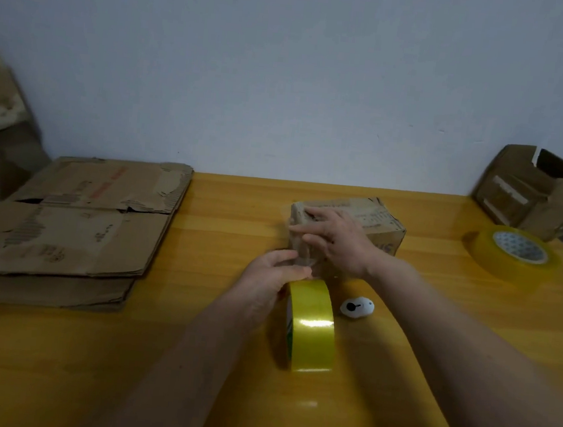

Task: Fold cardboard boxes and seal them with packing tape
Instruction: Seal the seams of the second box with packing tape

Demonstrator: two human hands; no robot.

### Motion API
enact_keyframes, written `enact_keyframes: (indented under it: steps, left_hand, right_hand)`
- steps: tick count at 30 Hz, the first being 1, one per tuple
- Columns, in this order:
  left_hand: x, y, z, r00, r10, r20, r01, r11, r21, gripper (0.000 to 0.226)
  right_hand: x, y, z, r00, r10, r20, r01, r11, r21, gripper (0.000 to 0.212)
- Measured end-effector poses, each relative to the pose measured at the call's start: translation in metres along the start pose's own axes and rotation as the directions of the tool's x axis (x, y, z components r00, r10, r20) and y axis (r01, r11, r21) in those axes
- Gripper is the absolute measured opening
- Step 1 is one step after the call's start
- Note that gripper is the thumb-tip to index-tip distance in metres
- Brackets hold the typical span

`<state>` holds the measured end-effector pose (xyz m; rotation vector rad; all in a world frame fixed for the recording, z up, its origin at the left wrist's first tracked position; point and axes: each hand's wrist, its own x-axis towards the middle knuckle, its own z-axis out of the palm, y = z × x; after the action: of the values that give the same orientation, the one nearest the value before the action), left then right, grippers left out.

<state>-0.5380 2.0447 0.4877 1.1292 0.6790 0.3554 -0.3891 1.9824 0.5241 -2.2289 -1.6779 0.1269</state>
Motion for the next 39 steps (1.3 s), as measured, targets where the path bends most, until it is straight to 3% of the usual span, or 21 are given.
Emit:
enact_keyframes:
  steps: [4, 7, 9, 11, 14, 16, 19, 21, 26, 30, 32, 34, 37, 39]
  left_hand:
    - [-0.008, -0.001, -0.001, 0.999, 0.043, 0.005, -0.043, 0.999, 0.03, 0.051]
    - [-0.011, -0.004, 0.002, 0.994, 0.102, -0.036, -0.101, 0.994, 0.033, 0.051]
    - [-0.015, -0.005, 0.004, 0.988, 0.148, -0.037, -0.146, 0.989, 0.037, 0.051]
    - [-0.02, -0.007, 0.006, 0.981, 0.186, -0.054, -0.184, 0.982, 0.035, 0.051]
    - [-0.026, -0.009, 0.013, 0.968, 0.221, -0.121, -0.221, 0.975, 0.018, 0.05]
    - [-0.032, -0.01, 0.016, 0.956, 0.248, -0.157, -0.245, 0.969, 0.04, 0.05]
    - [-0.041, -0.01, 0.016, 0.932, 0.299, -0.203, -0.284, 0.954, 0.101, 0.052]
    - [-0.047, -0.008, 0.013, 0.917, 0.319, -0.24, -0.292, 0.946, 0.141, 0.054]
    - [-0.058, -0.004, 0.009, 0.919, 0.319, -0.23, -0.281, 0.942, 0.183, 0.056]
    - [-0.062, -0.005, 0.007, 0.925, 0.31, -0.221, -0.269, 0.943, 0.195, 0.058]
    - [-0.064, -0.006, 0.005, 0.923, 0.31, -0.228, -0.266, 0.942, 0.206, 0.062]
    - [-0.066, -0.005, 0.001, 0.93, 0.281, -0.236, -0.231, 0.949, 0.216, 0.075]
    - [-0.066, -0.005, -0.008, 0.936, 0.187, -0.298, -0.119, 0.966, 0.232, 0.119]
    - [-0.073, -0.004, -0.013, 0.92, 0.193, -0.342, -0.095, 0.954, 0.285, 0.127]
  right_hand:
    - [-0.004, -0.001, -0.004, 0.999, -0.025, -0.022, 0.026, 0.998, 0.06, 0.038]
    - [-0.026, -0.014, -0.008, 0.933, 0.098, -0.347, 0.05, 0.918, 0.394, 0.031]
    - [-0.046, -0.022, -0.007, 0.872, 0.266, -0.412, 0.008, 0.832, 0.555, 0.015]
    - [-0.064, -0.025, 0.001, 0.894, 0.401, -0.201, -0.138, 0.672, 0.727, 0.013]
    - [-0.081, -0.026, 0.015, 0.884, 0.431, 0.179, -0.337, 0.325, 0.884, 0.019]
    - [-0.083, -0.029, 0.019, 0.868, 0.438, 0.234, -0.321, 0.135, 0.938, 0.02]
    - [-0.083, -0.033, 0.015, 0.866, 0.459, 0.197, -0.213, -0.016, 0.977, 0.019]
    - [-0.085, -0.035, 0.01, 0.871, 0.459, 0.175, -0.191, -0.012, 0.982, 0.019]
    - [-0.087, -0.048, 0.01, 0.858, 0.476, 0.193, -0.302, 0.165, 0.939, 0.021]
    - [-0.079, -0.063, 0.013, 0.821, 0.491, 0.291, -0.412, 0.156, 0.898, 0.025]
    - [-0.078, -0.067, 0.012, 0.822, 0.494, 0.283, -0.411, 0.17, 0.896, 0.015]
    - [-0.078, -0.069, 0.012, 0.834, 0.479, 0.274, -0.39, 0.161, 0.907, 0.016]
    - [-0.082, -0.069, 0.013, 0.849, 0.478, 0.225, -0.354, 0.199, 0.914, 0.019]
    - [-0.085, -0.069, 0.012, 0.855, 0.485, 0.184, -0.325, 0.224, 0.919, 0.021]
